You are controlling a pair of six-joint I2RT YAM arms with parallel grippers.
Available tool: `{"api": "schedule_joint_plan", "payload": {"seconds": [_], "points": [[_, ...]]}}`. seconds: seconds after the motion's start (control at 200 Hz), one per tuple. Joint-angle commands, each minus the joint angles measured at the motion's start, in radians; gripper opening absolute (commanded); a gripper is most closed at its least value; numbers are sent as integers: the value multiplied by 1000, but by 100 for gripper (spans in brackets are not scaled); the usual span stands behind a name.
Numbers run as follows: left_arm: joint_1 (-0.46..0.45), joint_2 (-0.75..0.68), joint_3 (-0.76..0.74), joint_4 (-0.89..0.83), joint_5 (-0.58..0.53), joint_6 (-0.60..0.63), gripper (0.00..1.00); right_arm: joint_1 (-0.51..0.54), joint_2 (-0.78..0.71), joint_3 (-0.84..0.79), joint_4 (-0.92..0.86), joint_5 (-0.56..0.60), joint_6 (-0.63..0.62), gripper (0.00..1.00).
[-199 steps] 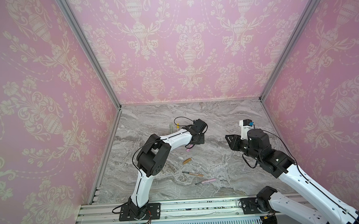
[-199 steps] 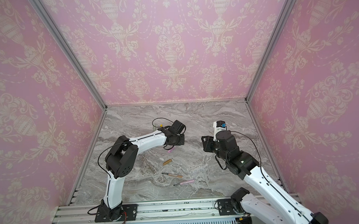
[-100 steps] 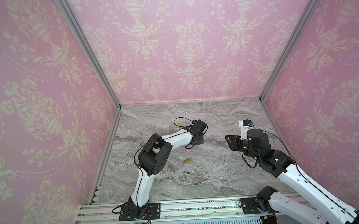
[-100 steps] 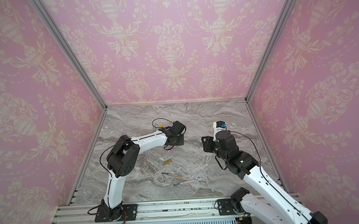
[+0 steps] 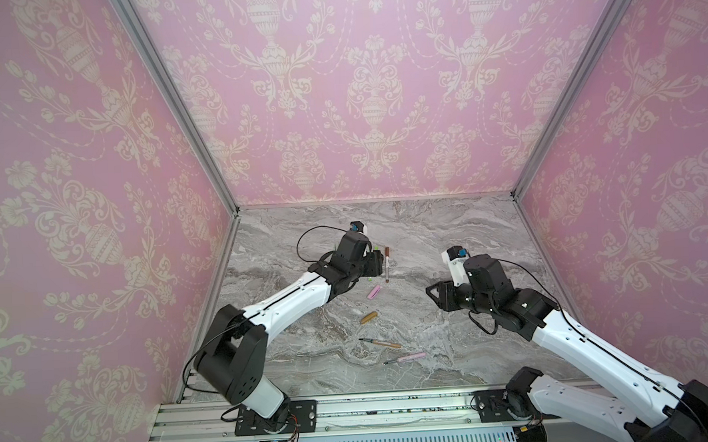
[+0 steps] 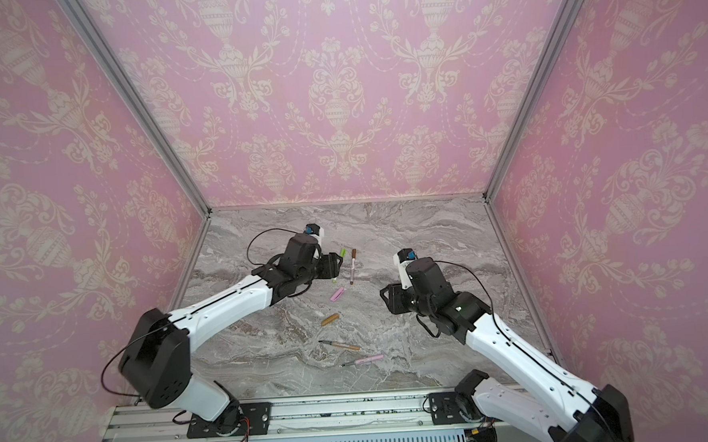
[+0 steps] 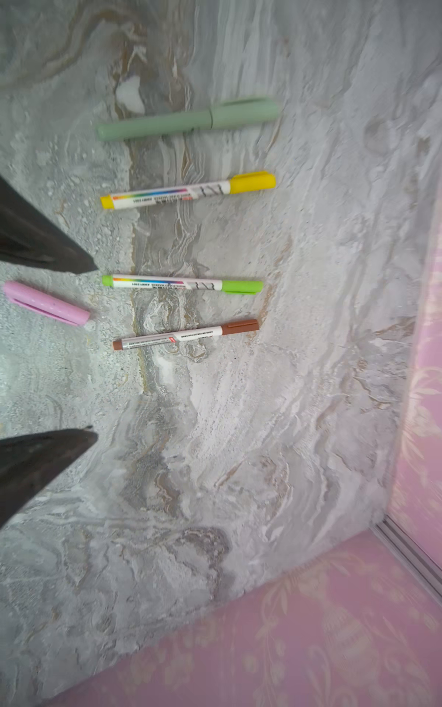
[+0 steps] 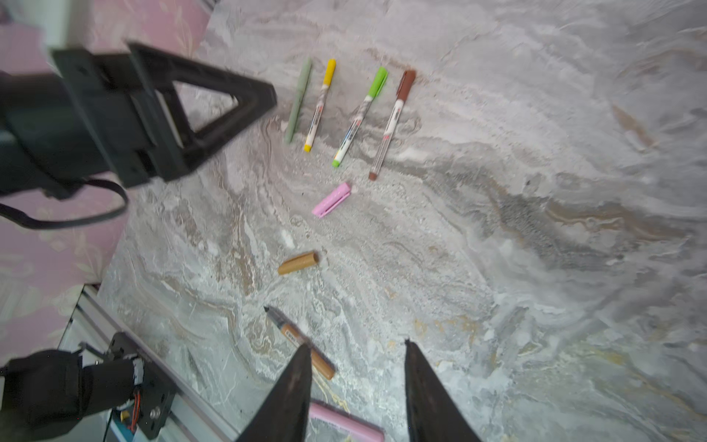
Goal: Insert the pens into the pen caps
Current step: 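Release the brown-capped pen with left gripper while right gripper moves over the wooden fountain pen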
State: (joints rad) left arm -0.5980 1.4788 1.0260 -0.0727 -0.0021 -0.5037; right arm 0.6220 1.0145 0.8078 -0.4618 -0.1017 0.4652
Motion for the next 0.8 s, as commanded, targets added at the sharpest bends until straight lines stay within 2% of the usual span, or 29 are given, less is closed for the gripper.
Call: {"api": "schedule_joint_plan", "payload": {"seconds": [0.0, 0.16, 0.3, 0.5, 0.796], "points": [[79, -175, -161, 107, 10, 8, 78, 114, 107, 77, -79, 3, -119, 42], [210, -450, -383, 146, 1, -33, 99, 292, 342, 193, -120, 31, -237, 47], [253, -608, -490, 108, -47, -52, 99, 396, 528, 291, -139, 76, -328, 49], [263, -765, -593, 73, -121, -131, 99, 420, 724, 401, -147, 114, -383, 52], [270, -810, -612, 58, -139, -127, 99, 429, 900, 481, -163, 117, -405, 50]]}}
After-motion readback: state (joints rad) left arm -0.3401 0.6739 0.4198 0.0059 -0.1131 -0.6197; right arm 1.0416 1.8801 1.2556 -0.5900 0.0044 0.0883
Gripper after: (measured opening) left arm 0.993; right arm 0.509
